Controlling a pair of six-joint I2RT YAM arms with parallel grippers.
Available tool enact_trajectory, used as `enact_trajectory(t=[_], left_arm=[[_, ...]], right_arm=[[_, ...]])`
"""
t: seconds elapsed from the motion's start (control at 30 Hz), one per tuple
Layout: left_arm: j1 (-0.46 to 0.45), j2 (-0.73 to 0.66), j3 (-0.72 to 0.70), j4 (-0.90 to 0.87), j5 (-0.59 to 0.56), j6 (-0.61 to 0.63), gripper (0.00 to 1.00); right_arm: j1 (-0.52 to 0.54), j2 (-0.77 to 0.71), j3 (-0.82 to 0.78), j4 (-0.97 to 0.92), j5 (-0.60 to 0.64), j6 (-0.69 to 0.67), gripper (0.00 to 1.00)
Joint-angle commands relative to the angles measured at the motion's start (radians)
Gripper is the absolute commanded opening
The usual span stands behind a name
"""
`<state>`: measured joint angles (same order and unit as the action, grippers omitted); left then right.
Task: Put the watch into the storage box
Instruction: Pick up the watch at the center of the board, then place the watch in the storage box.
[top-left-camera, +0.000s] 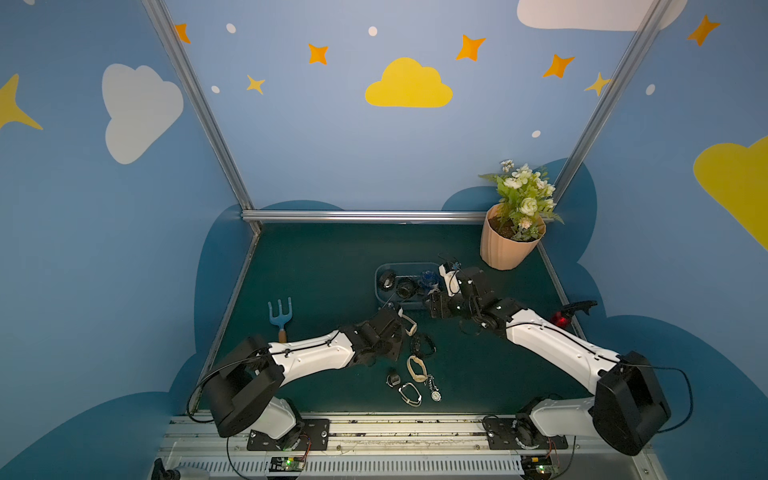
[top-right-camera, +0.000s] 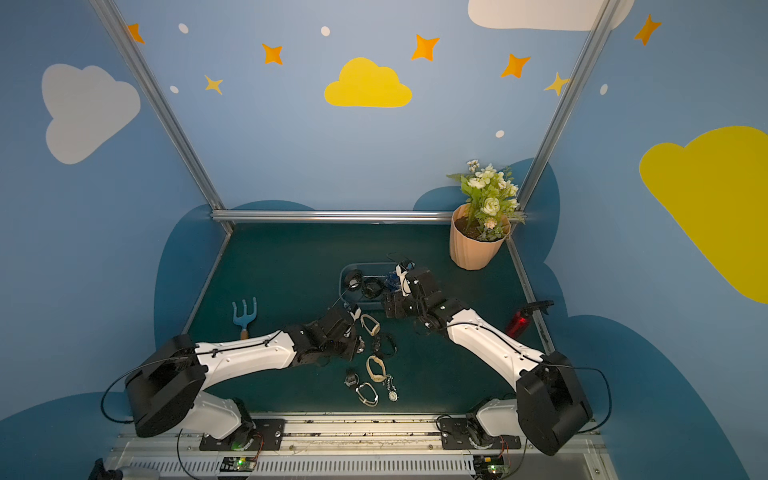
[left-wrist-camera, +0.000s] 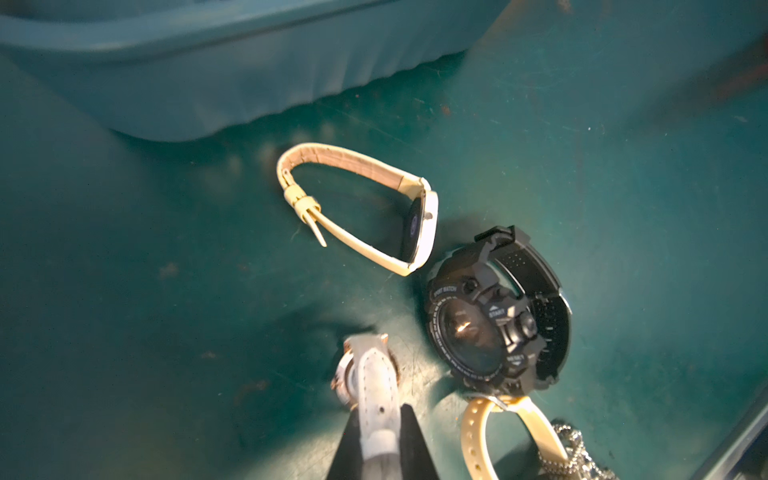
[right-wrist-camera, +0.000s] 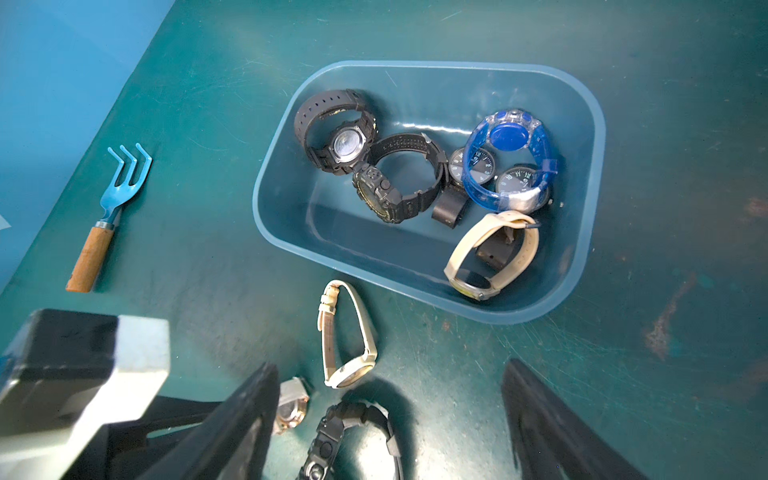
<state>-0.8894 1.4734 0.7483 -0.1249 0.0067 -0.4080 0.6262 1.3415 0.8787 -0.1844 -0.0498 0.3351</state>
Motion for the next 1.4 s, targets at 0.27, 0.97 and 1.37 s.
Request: enact_trajectory(t=[0.27, 0.97, 1.37], left_arm=[[0.035, -0.177, -0.02, -0.019, -0.021, -0.041, 0.04], [0.303, 0.059, 0.245, 0.195, 0.304, -0.014, 0.06], [0.338, 0.391, 0.525, 0.207, 0.357, -0.028, 0.06]], right_arm=[[-0.001, 0.0, 0.003, 0.016, -0.005, 0.009, 0.85], [-0.003, -0.11, -0.044, -0.037, 0.08, 0.019, 0.85], [-0.015, -0.18, -0.087, -0.065, 0.113, 0.009, 0.85]])
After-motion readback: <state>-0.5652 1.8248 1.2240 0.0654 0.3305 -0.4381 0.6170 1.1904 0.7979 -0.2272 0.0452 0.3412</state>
